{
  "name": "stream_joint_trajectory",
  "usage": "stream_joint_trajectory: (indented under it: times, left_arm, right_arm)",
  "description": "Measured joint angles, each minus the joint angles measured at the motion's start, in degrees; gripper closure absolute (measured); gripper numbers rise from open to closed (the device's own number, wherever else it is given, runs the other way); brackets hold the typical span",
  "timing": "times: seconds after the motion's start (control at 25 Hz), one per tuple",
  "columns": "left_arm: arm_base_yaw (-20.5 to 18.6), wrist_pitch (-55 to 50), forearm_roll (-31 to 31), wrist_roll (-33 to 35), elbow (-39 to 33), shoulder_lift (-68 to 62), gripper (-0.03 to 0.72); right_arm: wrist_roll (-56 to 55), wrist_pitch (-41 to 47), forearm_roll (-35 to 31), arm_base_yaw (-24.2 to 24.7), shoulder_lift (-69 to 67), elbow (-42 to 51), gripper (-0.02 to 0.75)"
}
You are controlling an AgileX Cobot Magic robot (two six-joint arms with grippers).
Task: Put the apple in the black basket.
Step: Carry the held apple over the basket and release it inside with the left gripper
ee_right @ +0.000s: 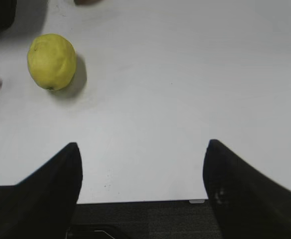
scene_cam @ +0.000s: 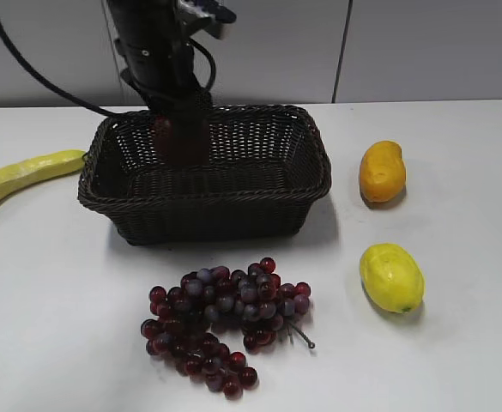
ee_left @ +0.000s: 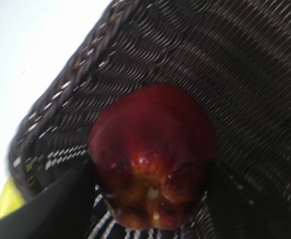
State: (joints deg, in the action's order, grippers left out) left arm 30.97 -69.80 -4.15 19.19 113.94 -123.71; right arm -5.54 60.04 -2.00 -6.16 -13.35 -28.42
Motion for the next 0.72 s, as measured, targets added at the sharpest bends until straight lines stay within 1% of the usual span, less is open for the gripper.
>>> stream_joint_trajectory:
  times: [0.12,0.32,0.72]
  left_arm:
    - [1.0,0.0,1.5,0.0,1.4,-2.9,0.189]
    - [2.2,0.9,1.8,0.1,1.6,-6.5,0.189]
    - [2.8,5.9,3.8,0.1,1.8,-8.5,0.192]
  right_arm:
    - [0.0,-0.1,0.0,0.0,0.0,0.0,0.167]
    - [0.0,0.0,0.0,0.0,0.0,0.0,0.167]
    - [0.0,-0.1,0.0,0.0,0.0,0.0,0.167]
